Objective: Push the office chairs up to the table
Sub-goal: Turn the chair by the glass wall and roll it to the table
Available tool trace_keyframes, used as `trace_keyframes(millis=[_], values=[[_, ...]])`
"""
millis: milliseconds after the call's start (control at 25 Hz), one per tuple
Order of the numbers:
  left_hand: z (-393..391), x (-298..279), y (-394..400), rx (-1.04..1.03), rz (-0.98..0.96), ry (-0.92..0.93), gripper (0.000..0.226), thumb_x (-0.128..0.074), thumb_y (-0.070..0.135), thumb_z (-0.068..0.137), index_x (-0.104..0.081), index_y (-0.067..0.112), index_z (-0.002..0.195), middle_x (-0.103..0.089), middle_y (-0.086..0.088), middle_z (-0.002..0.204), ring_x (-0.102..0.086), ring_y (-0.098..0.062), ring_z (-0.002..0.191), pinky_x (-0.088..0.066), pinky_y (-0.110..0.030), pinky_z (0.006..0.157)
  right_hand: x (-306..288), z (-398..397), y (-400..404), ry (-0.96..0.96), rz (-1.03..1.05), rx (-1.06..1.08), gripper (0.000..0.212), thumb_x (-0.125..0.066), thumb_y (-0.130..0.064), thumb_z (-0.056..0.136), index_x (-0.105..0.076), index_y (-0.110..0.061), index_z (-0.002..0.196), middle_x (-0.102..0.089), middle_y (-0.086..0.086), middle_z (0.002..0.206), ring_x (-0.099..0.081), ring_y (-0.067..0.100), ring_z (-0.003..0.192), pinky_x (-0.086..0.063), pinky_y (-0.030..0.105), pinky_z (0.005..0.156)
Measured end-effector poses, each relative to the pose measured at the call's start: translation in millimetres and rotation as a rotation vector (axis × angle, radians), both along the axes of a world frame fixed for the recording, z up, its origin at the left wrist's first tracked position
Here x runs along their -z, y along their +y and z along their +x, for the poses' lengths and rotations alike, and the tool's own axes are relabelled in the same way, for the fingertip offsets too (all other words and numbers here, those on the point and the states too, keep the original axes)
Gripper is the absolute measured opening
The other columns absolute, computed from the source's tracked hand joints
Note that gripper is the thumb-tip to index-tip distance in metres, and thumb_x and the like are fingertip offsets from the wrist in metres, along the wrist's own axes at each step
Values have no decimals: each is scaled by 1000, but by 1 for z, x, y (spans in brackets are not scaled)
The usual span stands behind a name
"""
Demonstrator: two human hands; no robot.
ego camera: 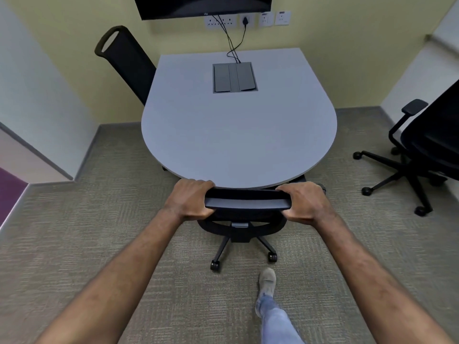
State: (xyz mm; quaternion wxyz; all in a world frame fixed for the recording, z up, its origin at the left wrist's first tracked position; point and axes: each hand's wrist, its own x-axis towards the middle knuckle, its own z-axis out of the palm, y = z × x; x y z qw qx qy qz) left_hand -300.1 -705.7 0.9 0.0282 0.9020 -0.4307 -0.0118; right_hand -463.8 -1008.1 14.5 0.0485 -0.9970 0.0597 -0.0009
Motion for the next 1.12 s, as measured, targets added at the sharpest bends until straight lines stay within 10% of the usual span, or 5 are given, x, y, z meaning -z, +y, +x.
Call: trace_keyframes(millis=[1120], values=[[-16, 17, 19, -22, 28, -69, 63, -75, 63, 70, -65, 28, 121, -74, 8, 97, -69, -20, 87, -53, -36, 76, 23, -13, 32, -7, -15, 35, 67, -76, -46, 66, -67, -29, 130, -76, -8, 110, -72, 21, 101, -58, 40, 91]])
